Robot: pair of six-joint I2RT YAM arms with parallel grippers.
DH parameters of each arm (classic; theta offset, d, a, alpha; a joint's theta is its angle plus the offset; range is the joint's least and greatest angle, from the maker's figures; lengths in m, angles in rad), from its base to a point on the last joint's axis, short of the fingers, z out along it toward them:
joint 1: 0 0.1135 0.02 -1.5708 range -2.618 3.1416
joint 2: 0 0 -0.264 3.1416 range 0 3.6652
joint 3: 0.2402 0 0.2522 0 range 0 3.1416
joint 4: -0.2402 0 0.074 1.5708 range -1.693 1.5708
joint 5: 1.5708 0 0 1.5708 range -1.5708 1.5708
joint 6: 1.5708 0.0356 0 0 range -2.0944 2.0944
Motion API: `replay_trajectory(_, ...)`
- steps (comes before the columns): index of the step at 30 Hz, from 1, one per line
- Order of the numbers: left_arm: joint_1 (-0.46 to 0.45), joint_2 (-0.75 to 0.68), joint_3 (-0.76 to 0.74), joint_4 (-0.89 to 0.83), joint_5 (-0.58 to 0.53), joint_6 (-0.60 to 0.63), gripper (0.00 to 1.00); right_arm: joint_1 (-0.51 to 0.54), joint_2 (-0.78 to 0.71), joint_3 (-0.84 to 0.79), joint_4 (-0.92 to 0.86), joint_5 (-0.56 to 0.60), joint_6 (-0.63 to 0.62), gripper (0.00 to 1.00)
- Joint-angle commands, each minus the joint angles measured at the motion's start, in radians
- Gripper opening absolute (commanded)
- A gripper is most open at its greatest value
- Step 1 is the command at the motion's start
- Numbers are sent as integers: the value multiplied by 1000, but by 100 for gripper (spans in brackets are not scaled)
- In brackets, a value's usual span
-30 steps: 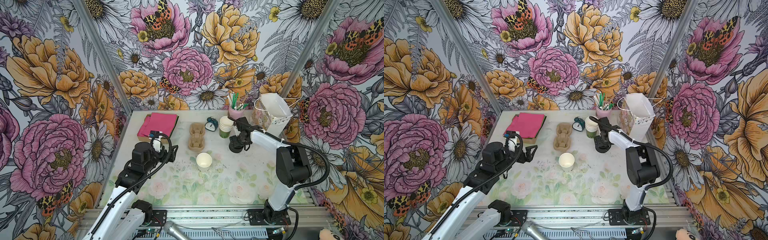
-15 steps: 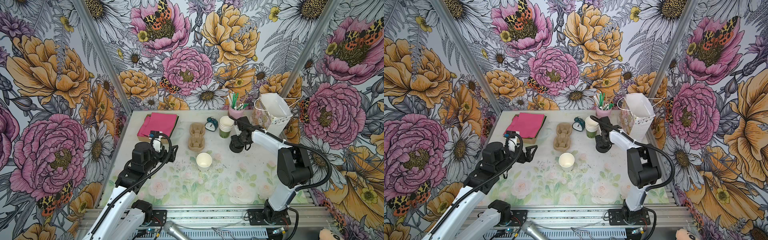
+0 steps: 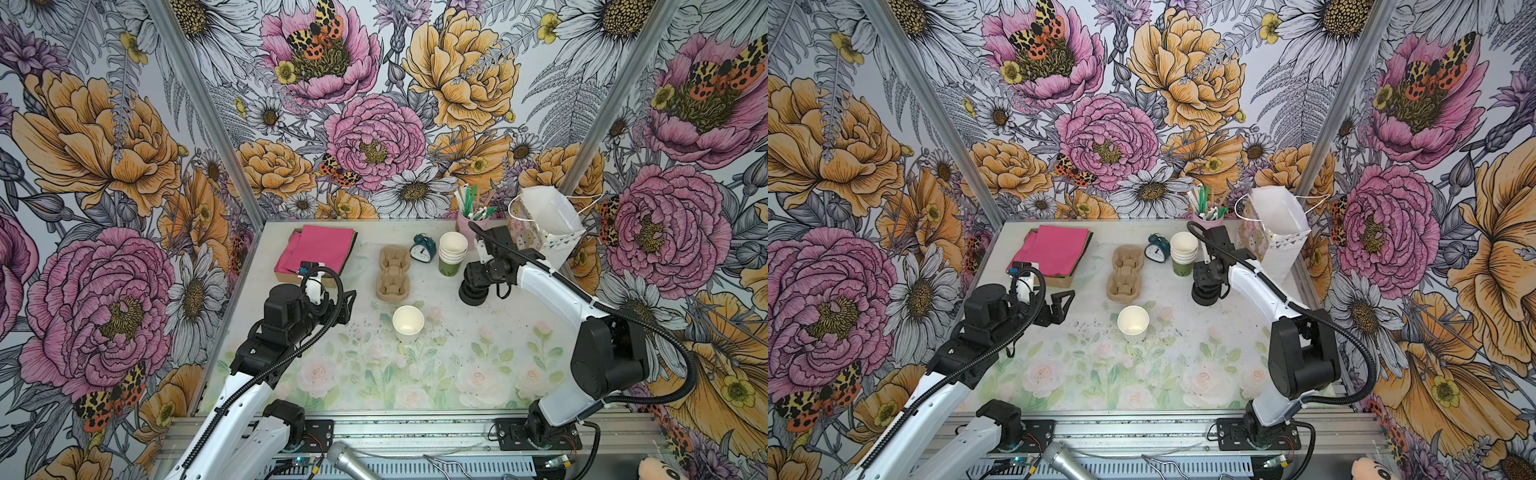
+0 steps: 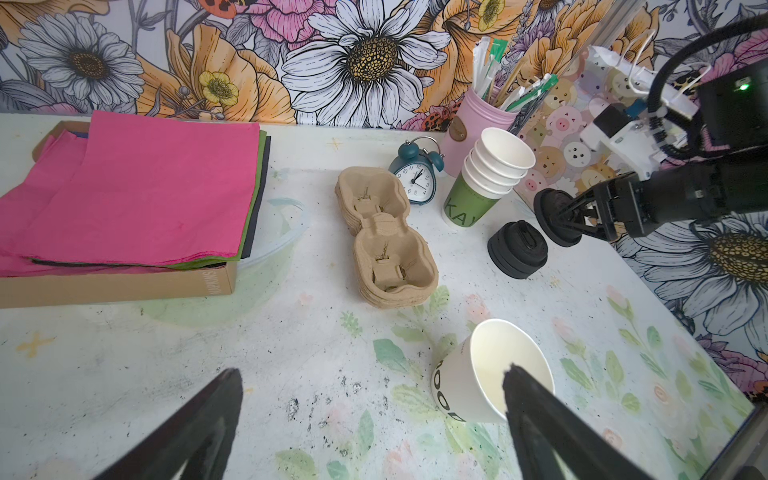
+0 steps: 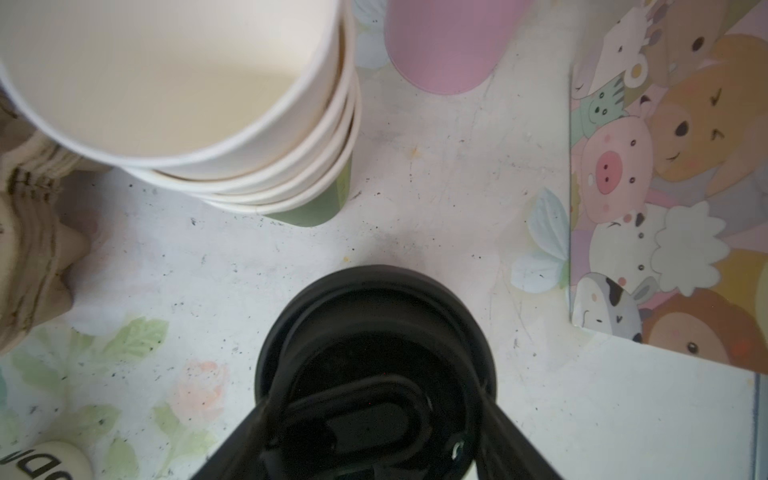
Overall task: Pack the takeout coffee
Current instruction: 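Lift the black lid with right gripper and carry it over the white cup, then lower the black lid onto the white cup rim with right gripper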
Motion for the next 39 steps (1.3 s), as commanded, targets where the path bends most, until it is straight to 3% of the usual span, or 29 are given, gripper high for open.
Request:
replay_trajectory(1, 7, -19, -8, 13, 21, -1, 99, 24, -96, 22, -9, -57, 31, 69)
replay_trajectory(11, -1, -8, -10, 18, 21, 0, 99, 222, -206, 61, -45, -93, 45, 67)
replay_trajectory(18, -48, -3, -22, 46, 9, -23, 99, 364, -175, 91, -60, -101, 46, 66)
replay_trajectory(23, -79, 31, -9, 50, 44, -117, 99, 462, -120, 119, -66, -108, 38, 66)
replay_trajectory(33, -96, -12, -95, 89, -4, -268, 99, 569, -27, 145, -98, -99, 23, 65)
replay_trajectory(39, -132, -17, -126, 115, -56, -291, 99, 598, 20, 169, -167, -56, 0, 65)
